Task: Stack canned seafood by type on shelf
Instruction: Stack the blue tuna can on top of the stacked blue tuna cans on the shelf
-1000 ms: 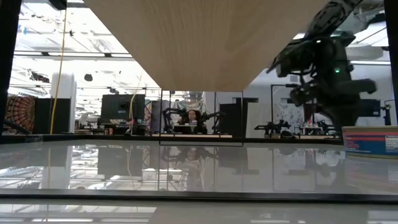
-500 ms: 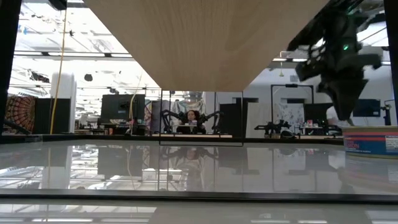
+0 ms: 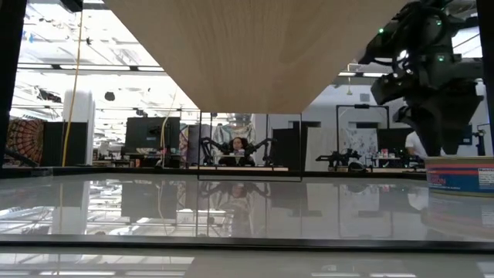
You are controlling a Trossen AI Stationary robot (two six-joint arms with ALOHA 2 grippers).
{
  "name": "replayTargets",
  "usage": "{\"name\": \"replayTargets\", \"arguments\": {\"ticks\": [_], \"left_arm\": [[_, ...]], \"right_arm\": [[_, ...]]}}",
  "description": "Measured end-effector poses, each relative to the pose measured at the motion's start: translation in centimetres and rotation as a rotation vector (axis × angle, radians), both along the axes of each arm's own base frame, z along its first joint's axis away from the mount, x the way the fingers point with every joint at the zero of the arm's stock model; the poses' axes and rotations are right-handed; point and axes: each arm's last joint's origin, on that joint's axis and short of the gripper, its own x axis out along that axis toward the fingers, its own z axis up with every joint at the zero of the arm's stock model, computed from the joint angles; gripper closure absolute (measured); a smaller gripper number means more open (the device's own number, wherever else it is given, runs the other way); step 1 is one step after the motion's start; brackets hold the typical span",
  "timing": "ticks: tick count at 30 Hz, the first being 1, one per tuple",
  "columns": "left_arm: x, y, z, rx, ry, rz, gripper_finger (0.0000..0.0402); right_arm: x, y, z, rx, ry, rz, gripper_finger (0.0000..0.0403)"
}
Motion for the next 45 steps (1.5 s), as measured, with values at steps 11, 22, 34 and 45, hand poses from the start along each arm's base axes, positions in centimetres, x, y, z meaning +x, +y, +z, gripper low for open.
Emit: {"name": "replayTargets", "arguments": {"ticks": [11, 22, 34, 45], "left_arm": [[0.0, 0.0, 0.0, 0.001, 0.001, 0.000, 0.0095], [0.0, 0.1, 0.0, -0.006, 0.006, 0.019, 0.0095], [0.0, 0.1, -0.1, 0.000, 0.024, 0.044, 0.0095], [0.0, 0.2, -0.1, 0.006, 0.027, 0.048, 0.0095]], "right_arm": [[0.7, -0.1, -1.3, -0.016, 0.064, 0.011, 0.0292], [1.3, -1.6, -2.9, -0.012, 0.126, -0.027, 0.0392], [-0.3, -6.8, -1.4, -0.124, 0.098, -0.189, 0.0347], [-2.8, -3.9, 6.3, -0.118, -0.033, -0.271, 0.0303]]}}
